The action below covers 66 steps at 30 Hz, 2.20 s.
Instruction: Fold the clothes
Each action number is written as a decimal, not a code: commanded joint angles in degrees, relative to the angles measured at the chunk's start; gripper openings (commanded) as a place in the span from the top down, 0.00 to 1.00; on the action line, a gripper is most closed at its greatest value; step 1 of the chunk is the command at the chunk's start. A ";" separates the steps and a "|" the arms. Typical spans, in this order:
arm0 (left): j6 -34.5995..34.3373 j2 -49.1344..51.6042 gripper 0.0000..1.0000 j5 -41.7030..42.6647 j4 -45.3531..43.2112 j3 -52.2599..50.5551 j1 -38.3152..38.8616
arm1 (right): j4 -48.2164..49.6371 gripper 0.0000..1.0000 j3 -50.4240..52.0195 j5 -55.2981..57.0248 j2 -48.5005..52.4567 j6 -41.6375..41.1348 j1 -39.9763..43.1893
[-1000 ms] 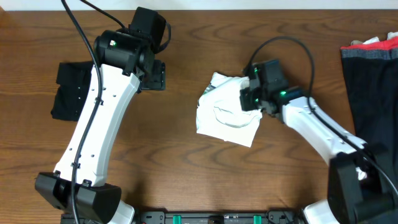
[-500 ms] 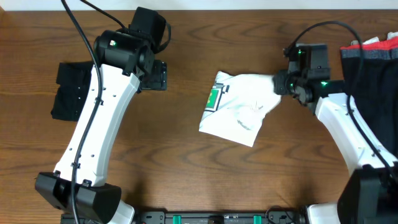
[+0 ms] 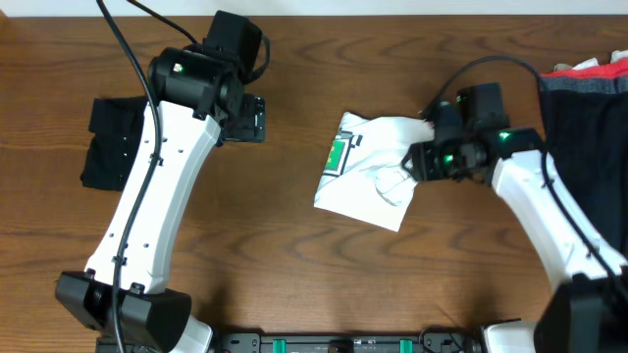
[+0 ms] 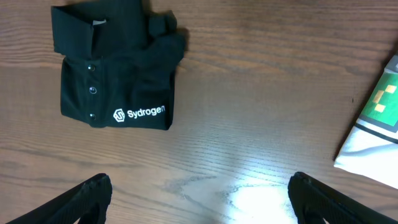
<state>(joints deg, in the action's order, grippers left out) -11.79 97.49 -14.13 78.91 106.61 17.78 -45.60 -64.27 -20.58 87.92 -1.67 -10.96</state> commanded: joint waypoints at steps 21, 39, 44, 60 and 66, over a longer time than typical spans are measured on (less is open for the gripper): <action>0.15 -0.52 0.06 -0.52 -1.01 0.50 -0.26 | 9.05 0.66 10.08 4.09 1.99 -0.37 -12.37; 0.15 -0.52 0.06 -0.52 -0.98 0.48 -0.26 | 11.30 0.91 13.60 3.50 1.36 -0.35 -14.49; 0.15 -0.52 0.06 -0.52 -1.01 0.50 -0.26 | 2.45 0.99 9.14 12.46 -5.07 0.17 -13.46; 0.57 -0.52 0.06 -0.52 -2.29 0.48 -0.26 | -14.03 0.99 5.03 19.30 -12.39 3.02 -12.24; 0.57 -0.52 0.05 -0.52 -2.29 0.48 -0.26 | -17.00 0.85 5.05 21.73 -11.82 -0.52 -12.24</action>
<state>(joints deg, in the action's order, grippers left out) -11.77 97.49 -14.13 76.51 106.61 17.78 -61.56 -59.75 -1.63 75.75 -0.27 -23.46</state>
